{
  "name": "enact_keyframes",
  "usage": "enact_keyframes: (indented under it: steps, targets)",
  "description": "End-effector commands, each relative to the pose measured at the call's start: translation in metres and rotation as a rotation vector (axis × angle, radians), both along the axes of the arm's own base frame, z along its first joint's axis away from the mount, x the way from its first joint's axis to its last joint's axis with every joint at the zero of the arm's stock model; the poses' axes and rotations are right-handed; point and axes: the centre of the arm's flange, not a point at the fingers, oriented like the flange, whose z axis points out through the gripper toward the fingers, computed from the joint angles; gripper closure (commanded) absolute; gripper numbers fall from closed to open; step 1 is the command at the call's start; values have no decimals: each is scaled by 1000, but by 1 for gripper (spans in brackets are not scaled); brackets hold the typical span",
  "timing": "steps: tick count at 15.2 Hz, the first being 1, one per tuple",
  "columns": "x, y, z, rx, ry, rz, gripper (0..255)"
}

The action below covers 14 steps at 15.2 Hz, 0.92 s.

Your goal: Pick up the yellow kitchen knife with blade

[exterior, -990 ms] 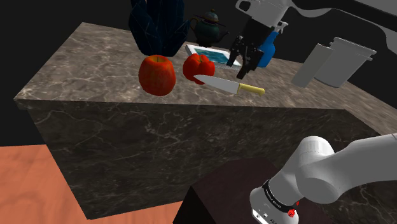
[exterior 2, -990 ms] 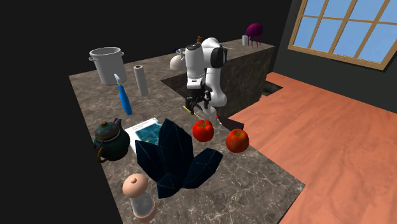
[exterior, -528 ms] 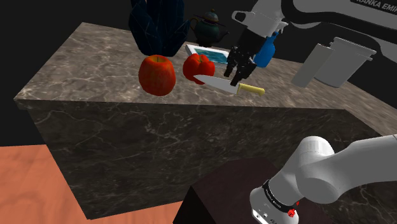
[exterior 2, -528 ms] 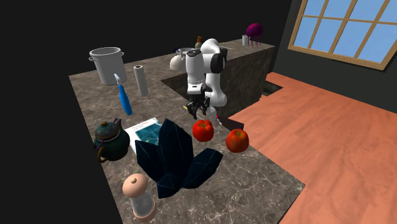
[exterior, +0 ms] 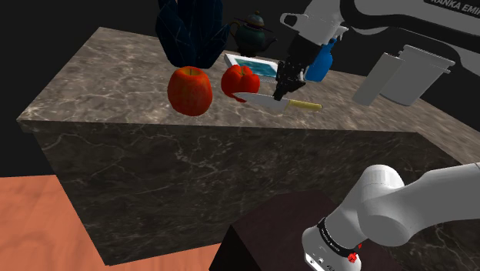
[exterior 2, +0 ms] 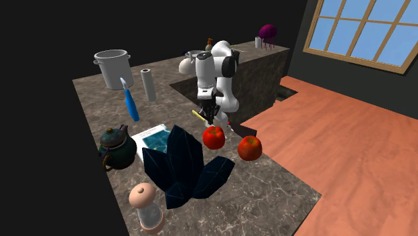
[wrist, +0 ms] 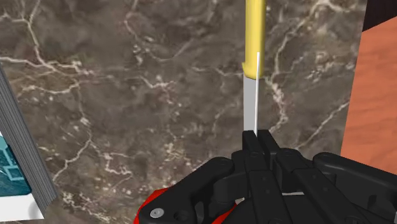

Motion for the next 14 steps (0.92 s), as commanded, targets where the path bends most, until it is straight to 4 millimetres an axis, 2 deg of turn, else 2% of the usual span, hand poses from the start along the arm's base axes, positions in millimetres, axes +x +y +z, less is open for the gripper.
enact_keyframes:
  steps: [1, 14]
  targets:
    - [0, -1, -1, -1, 2, -1, 255]
    - [0, -1, 67, -1, 2, -1, 255]
